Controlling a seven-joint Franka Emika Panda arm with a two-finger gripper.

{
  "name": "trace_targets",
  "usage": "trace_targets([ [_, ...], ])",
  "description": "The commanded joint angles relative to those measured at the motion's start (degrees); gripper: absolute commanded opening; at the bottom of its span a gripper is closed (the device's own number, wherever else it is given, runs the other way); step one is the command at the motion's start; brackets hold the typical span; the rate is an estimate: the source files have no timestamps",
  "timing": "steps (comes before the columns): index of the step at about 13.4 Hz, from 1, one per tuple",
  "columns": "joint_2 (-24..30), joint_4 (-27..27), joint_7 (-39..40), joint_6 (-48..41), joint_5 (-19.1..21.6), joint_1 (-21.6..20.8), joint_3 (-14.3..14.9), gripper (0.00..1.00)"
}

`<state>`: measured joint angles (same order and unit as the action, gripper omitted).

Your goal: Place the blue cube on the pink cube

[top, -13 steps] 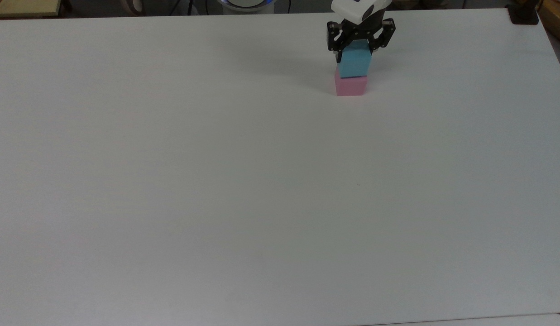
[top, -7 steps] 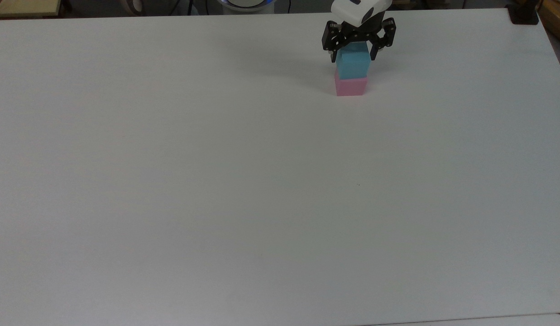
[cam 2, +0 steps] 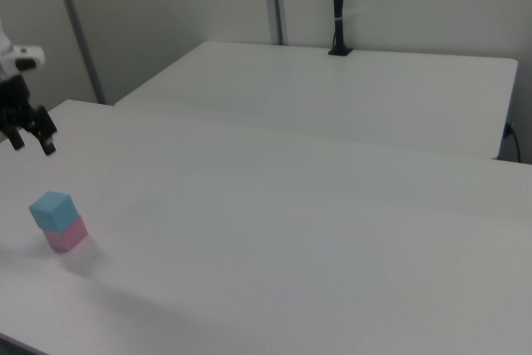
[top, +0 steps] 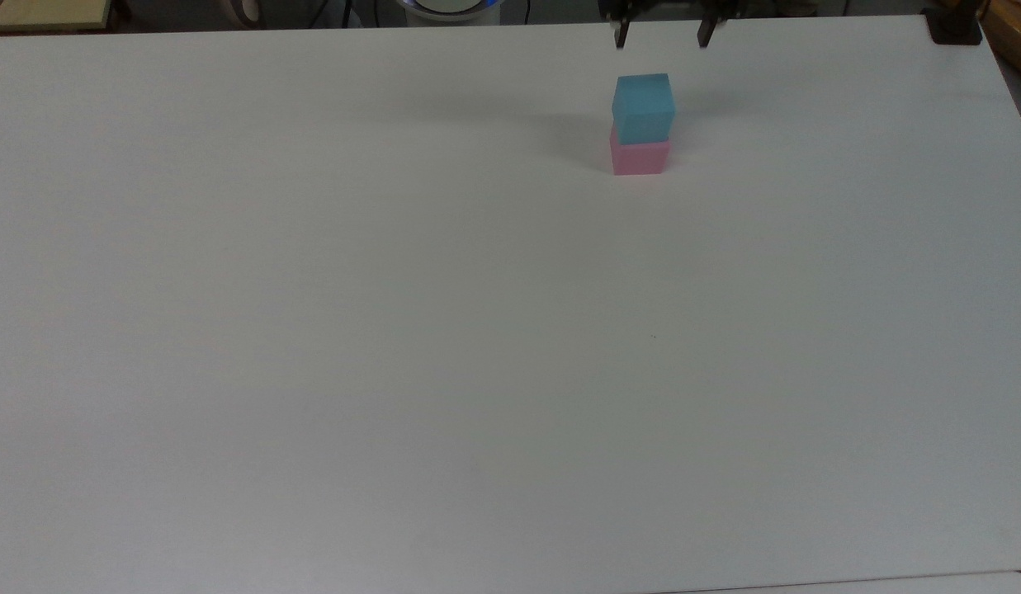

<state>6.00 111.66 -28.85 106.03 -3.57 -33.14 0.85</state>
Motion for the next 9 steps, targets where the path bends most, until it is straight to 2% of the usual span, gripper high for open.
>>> trace_targets([
  [1,-0.46,-10.65,3.85,-12.21,-0.56,1.4,0.64,1.0],
  [3,-0.9,-15.05,8.0,-15.05,-0.29,5.7,0.82,1.0],
  [6,-0.55,-17.35,15.55,-16.37,-0.38,13.43,0.82,1.0],
  [8,-0.55,-18.67,23.62,-18.13,-0.38,21.67,0.82,1.0],
  [9,-0.55,-18.76,25.84,-18.14,-0.38,24.33,0.82,1.0],
])
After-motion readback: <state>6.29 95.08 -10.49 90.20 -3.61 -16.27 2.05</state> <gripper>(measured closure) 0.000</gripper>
